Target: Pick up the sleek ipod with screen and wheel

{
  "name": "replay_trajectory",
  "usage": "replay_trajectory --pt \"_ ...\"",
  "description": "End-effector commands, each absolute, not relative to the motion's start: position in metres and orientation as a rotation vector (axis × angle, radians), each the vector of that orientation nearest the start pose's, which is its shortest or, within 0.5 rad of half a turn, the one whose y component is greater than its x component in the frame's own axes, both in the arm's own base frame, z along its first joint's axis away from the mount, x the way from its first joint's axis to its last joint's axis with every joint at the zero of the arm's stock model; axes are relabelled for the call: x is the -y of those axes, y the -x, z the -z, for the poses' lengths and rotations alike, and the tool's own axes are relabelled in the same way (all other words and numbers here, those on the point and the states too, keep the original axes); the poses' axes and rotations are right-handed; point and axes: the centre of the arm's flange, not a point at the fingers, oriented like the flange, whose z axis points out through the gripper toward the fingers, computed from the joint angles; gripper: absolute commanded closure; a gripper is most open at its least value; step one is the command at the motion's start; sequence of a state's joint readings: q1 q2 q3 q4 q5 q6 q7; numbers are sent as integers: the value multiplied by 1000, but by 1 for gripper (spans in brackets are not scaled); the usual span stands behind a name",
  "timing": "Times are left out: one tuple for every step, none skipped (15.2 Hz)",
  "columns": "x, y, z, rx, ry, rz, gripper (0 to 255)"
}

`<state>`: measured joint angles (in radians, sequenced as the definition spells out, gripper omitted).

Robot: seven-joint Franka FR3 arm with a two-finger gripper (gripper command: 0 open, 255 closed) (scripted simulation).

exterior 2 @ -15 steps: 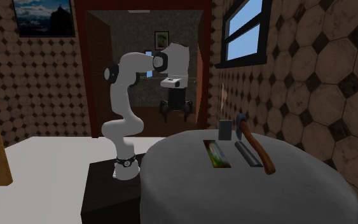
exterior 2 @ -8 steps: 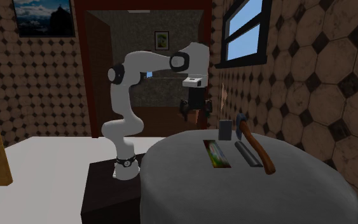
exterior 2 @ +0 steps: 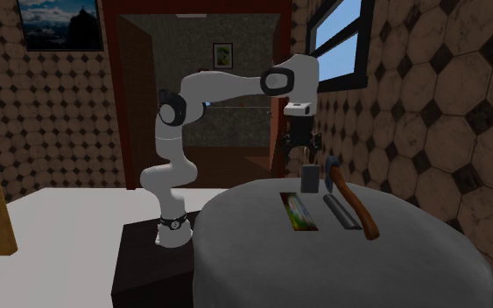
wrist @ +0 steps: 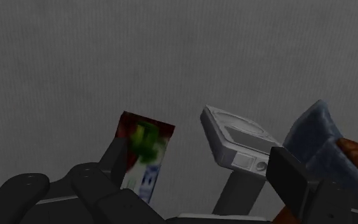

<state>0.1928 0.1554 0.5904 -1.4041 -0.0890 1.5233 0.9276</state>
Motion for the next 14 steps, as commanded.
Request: replay_trajectory --pt "-417 -455 -624 -250 3135 -3 0" --pt "-429 -459 -625 -251 3132 -1 0" --pt "-429 -459 -620 -251 3132 -1 0" --pt "-429 -459 -615 -251 3132 -1 0" --pt "-429 -459 -609 -251 3132 -1 0" --pt "-429 -459 -604 -251 3132 -1 0" --pt "-429 -459 -599 -251 3132 -1 0" --pt "-429 -459 -593 -251 3132 -1 0" --pt "-429 -459 -588 -251 3132 -1 0" --pt "-429 -459 -585 -251 3132 -1 0" --pt "-429 -459 -585 -251 3132 -1 0" --pt "-429 -459 -585 -251 3132 -1 0" --pt "-429 -459 -585 -251 3132 0 255" --pt "-428 -459 -585 -251 3132 0 255"
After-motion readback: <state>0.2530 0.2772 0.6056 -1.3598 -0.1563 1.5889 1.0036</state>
